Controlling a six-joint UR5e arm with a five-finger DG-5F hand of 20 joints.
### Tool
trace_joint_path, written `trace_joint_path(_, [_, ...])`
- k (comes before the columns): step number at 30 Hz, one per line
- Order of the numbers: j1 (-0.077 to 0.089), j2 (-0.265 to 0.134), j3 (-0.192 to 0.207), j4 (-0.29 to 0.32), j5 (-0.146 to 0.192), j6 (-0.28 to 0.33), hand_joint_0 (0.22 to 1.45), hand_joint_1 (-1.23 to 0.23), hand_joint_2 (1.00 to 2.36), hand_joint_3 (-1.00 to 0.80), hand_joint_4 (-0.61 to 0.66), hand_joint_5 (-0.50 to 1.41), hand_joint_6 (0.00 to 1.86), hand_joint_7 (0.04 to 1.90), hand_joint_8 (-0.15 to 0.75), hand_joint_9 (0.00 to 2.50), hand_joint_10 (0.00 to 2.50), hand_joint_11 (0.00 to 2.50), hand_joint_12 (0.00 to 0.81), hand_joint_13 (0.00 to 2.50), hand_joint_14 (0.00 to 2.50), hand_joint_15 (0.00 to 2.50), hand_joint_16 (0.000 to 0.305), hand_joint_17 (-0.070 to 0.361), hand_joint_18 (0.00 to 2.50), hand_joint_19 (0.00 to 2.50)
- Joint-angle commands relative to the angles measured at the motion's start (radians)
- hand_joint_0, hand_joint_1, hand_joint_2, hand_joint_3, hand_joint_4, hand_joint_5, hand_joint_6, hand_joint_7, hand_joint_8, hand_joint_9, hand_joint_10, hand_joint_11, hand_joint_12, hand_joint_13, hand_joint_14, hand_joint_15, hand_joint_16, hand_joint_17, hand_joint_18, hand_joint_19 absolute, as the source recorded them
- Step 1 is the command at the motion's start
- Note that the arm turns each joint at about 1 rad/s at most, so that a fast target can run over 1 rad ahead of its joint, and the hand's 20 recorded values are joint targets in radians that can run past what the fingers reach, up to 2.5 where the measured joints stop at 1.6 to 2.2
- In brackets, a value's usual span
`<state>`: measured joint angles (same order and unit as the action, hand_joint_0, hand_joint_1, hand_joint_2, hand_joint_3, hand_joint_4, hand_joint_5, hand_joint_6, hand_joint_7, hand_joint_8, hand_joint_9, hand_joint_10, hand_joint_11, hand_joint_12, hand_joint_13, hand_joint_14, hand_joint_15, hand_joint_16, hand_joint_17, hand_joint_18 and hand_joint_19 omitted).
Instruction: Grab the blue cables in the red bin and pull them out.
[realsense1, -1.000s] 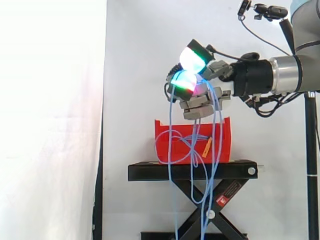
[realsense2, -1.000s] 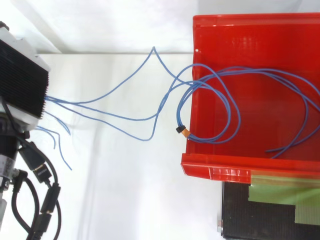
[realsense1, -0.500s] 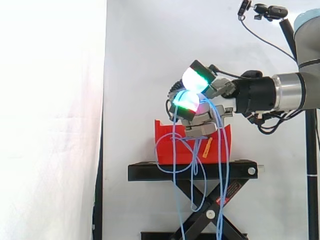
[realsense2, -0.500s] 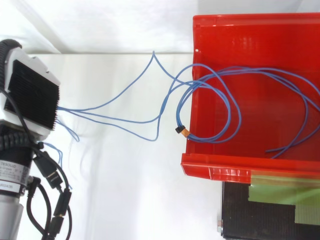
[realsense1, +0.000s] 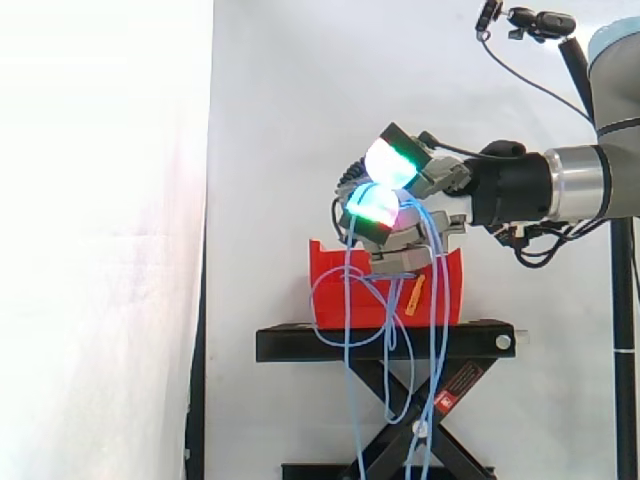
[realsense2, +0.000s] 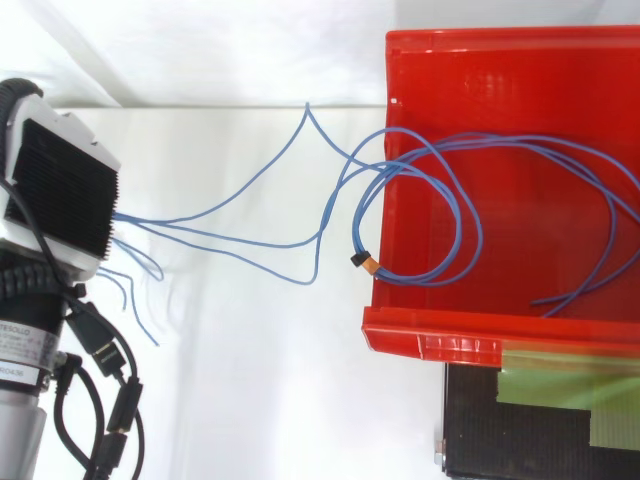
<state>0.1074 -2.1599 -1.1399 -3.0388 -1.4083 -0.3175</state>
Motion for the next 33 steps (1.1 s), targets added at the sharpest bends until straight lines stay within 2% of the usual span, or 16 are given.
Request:
trace_joint_path(1, [0.0, 0.0, 0.0, 0.0, 0.0, -0.001, 0.99, -1.03, 1.0, -0.92, 0.07, 0.82, 1.0, 0.44, 0.201, 1.47, 0.04, 1.44, 0.268, 1.18, 2.5, 0.65, 0.037, 0.083, 1.29, 2.06])
trace_joint_path(21, [0.001, 0.0, 0.0, 0.0, 0.0, -0.001, 0.99, -1.03, 1.0, -0.92, 0.07, 0.83, 0.99, 0.46, 0.186, 1.52, 0.03, 1.47, 0.269, 1.18, 2.5, 0.66, 0.036, 0.082, 1.29, 2.06])
trace_joint_path(33, [0.0, -0.001, 0.0, 0.0, 0.0, -0.001, 0.99, -1.04, 1.0, -0.92, 0.07, 0.83, 0.99, 0.46, 0.189, 1.51, 0.03, 1.4, 0.267, 1.18, 2.5, 0.69, 0.037, 0.082, 1.29, 2.07])
